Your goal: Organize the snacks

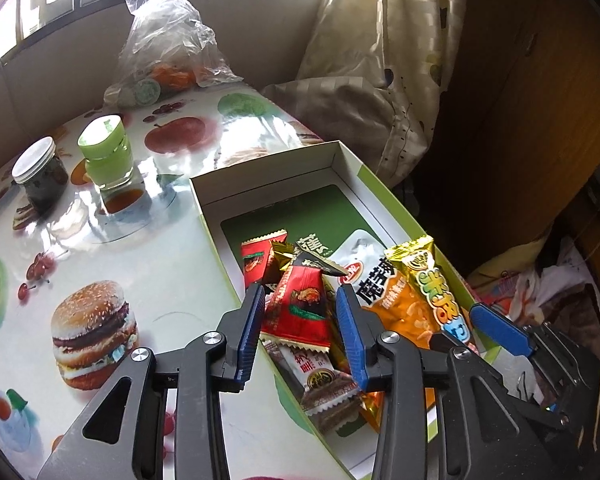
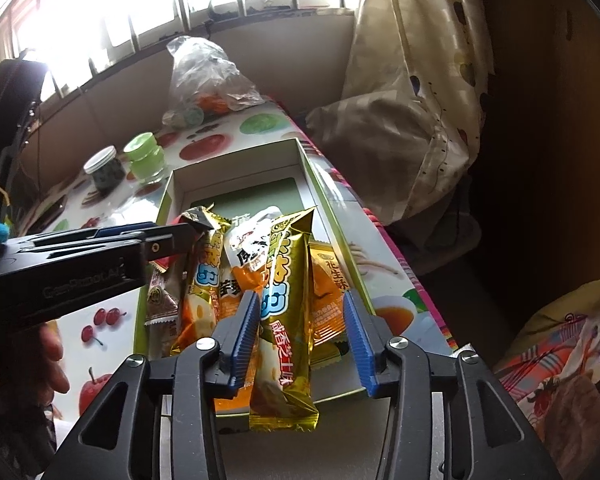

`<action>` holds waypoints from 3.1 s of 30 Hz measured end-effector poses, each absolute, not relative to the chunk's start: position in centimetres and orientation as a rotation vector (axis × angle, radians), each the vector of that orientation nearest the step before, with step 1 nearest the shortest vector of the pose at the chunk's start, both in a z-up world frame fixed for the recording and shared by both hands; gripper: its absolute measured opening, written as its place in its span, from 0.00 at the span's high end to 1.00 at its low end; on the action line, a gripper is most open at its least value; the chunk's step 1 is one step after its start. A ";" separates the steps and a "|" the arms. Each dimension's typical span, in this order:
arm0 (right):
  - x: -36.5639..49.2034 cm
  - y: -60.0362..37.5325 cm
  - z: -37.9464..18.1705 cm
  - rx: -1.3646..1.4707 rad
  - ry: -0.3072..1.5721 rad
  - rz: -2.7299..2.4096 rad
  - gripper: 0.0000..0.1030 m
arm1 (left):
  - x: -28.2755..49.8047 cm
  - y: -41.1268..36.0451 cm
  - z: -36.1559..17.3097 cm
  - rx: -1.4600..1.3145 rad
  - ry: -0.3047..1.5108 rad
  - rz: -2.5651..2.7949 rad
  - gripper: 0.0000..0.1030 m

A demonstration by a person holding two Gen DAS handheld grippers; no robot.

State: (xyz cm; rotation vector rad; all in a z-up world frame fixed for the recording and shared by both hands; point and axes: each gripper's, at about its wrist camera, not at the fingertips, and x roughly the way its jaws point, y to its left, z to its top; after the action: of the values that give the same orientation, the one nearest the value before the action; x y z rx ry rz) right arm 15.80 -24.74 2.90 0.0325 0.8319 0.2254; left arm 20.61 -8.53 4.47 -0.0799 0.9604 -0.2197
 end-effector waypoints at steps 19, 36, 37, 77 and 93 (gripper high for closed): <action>11.6 -24.6 3.9 0.045 0.789 0.223 0.52 | 13.4 -7.0 6.1 -0.066 0.892 -0.113 0.52; 7.6 -24.5 1.9 0.014 0.825 0.220 0.51 | 7.6 -6.2 1.8 -0.056 0.976 -0.066 0.52; 7.4 -24.4 1.7 0.012 0.828 0.223 0.51 | 7.6 -6.2 1.7 -0.059 0.979 -0.064 0.52; 5.0 -23.2 -0.5 -0.059 0.802 0.131 0.48 | 5.3 -6.4 -0.1 -0.061 0.910 -0.010 0.49; 5.0 -23.2 -0.6 -0.059 0.803 0.131 0.48 | 5.3 -6.3 -0.1 -0.065 0.910 -0.011 0.49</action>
State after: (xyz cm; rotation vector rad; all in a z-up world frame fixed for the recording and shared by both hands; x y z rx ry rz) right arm 5.00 -23.21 -0.58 -0.0591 0.8026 0.1306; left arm 5.31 -6.32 -0.07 -0.0650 0.9097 -0.0109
